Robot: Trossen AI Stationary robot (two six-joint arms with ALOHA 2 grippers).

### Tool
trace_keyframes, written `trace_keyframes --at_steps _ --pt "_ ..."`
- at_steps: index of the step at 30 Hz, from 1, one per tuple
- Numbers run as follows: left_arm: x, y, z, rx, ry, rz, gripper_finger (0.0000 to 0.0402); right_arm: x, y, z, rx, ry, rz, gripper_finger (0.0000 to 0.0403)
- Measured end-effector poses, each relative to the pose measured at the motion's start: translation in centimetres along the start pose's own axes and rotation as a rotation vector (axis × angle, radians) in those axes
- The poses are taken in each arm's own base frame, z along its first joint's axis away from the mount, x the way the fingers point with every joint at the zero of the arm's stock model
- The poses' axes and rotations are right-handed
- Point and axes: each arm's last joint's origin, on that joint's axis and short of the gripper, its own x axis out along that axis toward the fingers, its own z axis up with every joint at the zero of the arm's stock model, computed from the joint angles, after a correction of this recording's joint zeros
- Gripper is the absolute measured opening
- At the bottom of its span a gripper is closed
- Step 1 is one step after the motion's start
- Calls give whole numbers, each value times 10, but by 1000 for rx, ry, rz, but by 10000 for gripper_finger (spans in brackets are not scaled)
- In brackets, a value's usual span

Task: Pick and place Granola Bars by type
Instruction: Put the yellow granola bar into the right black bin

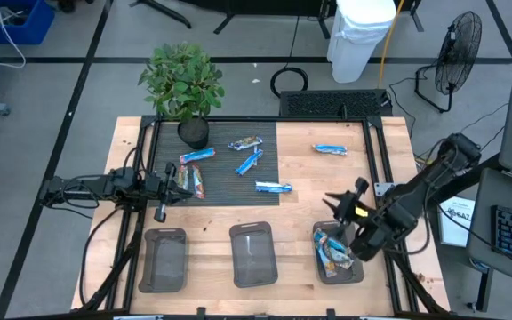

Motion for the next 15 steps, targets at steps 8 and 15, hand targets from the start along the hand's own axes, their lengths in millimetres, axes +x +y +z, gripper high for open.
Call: trace_keyframes --at_steps 8,15 --pt "0 0 0 0 0 0 26 37 -19 -32 109 -3 -58 73" --pt "0 0 0 0 0 0 26 60 -33 -29 143 -18 15 73"
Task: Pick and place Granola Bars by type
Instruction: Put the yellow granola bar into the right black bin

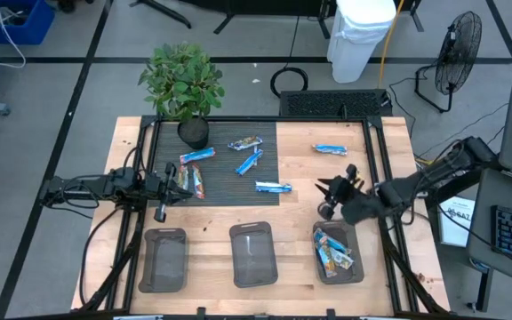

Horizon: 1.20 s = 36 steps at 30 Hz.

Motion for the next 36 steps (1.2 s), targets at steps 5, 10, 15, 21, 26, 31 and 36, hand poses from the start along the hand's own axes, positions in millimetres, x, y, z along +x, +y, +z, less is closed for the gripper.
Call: trace_keyframes --at_steps 5,10,15,21,26,31,36 --pt "0 0 0 0 0 0 26 11 -16 17 28 -33 24 73" --pt "0 0 0 0 0 0 26 20 -40 26 92 -30 -19 73" --pt "0 0 0 0 0 0 26 31 -59 22 117 84 7 100" --pt "0 0 0 0 0 0 26 46 -87 2 111 333 -129 175" --pt "0 0 0 0 0 0 26 61 -110 -14 172 555 -177 221" --pt "0 0 0 0 0 0 26 78 -130 -24 213 659 -210 235" --pt "0 0 0 0 0 0 26 91 -145 -29 216 690 -221 229"
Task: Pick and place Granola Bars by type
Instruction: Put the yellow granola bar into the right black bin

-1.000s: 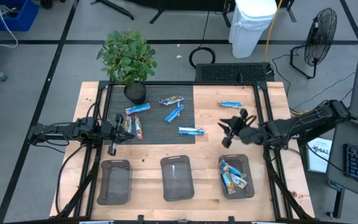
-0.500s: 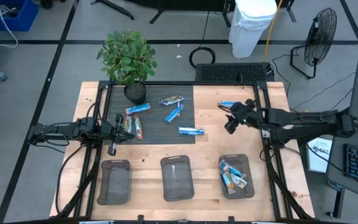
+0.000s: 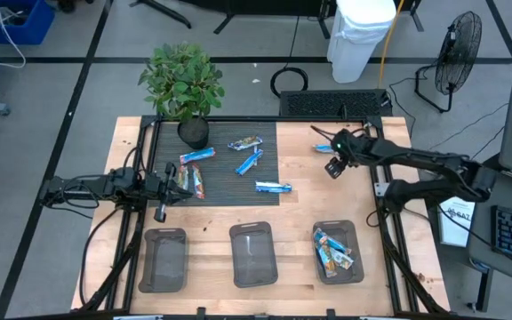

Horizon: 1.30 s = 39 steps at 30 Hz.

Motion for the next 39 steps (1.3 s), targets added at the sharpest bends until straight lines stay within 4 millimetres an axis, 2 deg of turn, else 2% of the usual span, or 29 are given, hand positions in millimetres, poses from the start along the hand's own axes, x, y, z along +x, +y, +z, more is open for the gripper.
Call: trace_keyframes --at_steps 15,30,39 --pt "0 0 0 0 0 0 26 22 -21 18 73 43 -47 231" --pt "0 0 0 0 0 0 26 59 -12 36 49 188 -17 228" --pt "0 0 0 0 0 0 26 58 -12 39 77 198 -16 204"
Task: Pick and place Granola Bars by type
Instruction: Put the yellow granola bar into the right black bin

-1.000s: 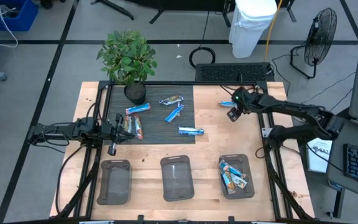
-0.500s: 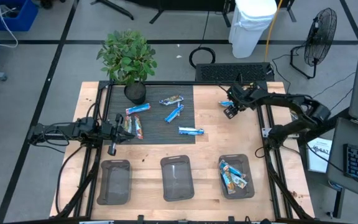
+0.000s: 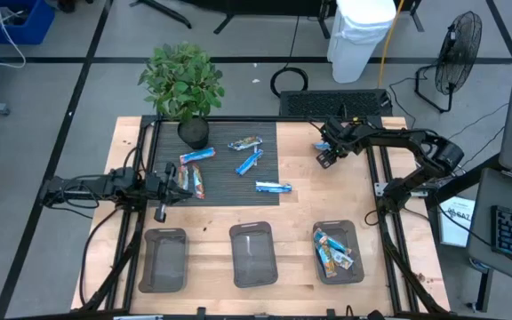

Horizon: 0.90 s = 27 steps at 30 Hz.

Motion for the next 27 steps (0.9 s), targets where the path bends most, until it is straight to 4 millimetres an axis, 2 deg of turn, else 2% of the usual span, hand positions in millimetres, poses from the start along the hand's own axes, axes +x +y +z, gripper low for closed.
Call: trace_keyframes --at_steps 4,18,27 --pt "0 0 0 0 0 0 26 0 0 -2 12 22 -5 172" --pt "0 0 0 0 0 0 26 -2 4 -7 -5 81 63 13" --pt "0 0 0 0 0 0 26 -6 25 -14 -102 91 80 3"
